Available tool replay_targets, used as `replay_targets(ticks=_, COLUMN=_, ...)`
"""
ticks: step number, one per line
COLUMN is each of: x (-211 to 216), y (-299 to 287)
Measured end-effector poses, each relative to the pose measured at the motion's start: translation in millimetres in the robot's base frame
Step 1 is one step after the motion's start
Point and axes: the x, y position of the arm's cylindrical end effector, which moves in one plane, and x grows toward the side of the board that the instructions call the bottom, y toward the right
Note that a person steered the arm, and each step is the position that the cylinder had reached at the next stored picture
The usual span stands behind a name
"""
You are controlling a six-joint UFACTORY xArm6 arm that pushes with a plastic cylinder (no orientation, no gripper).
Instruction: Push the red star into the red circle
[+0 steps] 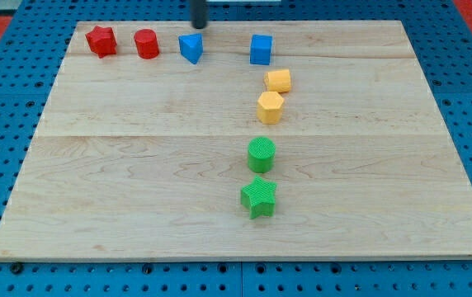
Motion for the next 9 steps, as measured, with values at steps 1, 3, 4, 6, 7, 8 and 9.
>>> replay_targets(ticks=1, x=-2, y=-91)
replay_targets(ticks=3, x=27, y=-174)
replay_targets(ticks=4, x=48, y=-111)
replay_targets(ticks=6, x=50, y=-62)
replay_targets(ticks=7, x=50, y=-40)
replay_targets(ticks=8, x=50, y=-12)
replay_targets(ticks=9, x=57, y=19)
